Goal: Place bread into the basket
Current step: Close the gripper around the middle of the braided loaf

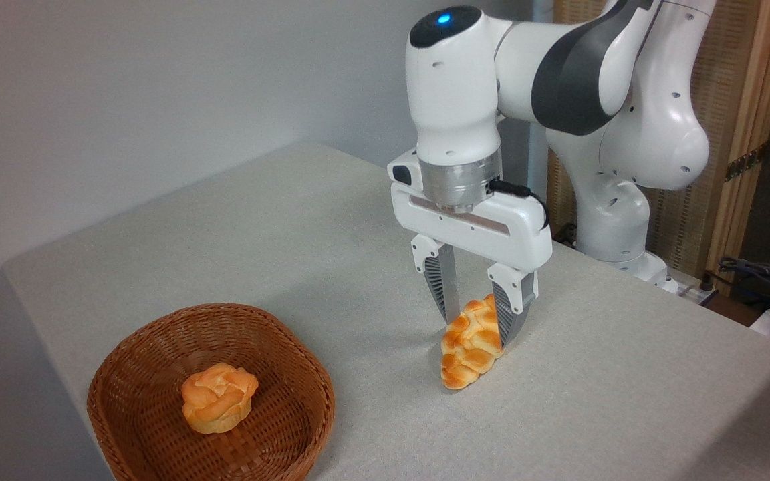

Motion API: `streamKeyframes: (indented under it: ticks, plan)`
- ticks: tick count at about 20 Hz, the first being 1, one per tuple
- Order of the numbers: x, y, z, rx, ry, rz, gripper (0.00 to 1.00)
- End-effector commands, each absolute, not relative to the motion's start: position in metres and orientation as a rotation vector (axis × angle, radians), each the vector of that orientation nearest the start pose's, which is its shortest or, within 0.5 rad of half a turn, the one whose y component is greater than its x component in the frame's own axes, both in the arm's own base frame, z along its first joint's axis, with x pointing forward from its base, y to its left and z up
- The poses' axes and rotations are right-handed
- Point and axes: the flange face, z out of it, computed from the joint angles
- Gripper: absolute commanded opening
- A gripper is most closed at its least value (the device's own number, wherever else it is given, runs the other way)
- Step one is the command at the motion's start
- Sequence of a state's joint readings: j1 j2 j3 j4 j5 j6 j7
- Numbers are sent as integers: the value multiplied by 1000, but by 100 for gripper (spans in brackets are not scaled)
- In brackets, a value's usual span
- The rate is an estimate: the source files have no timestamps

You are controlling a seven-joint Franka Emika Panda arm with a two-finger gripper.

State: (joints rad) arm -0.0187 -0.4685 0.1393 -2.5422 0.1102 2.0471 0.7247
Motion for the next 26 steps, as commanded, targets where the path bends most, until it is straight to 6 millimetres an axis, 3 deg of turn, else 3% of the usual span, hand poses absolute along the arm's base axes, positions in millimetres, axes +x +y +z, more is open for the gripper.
streamKeyframes:
  ticks: [1, 3, 7, 9, 10, 14, 18, 26]
  plan:
    - [387, 49, 410, -2936, 1020, 61, 96]
    - [387, 49, 408, -2936, 1023, 68, 95]
    - [388, 46, 407, -2931, 1043, 70, 59]
    - [388, 46, 407, -2930, 1046, 69, 49]
    - [388, 46, 406, -2937, 1042, 69, 39]
    - [389, 41, 405, -2923, 1087, 73, 22]
    - [389, 41, 405, -2926, 1086, 74, 13]
    - [390, 40, 400, -2928, 1089, 92, 12]
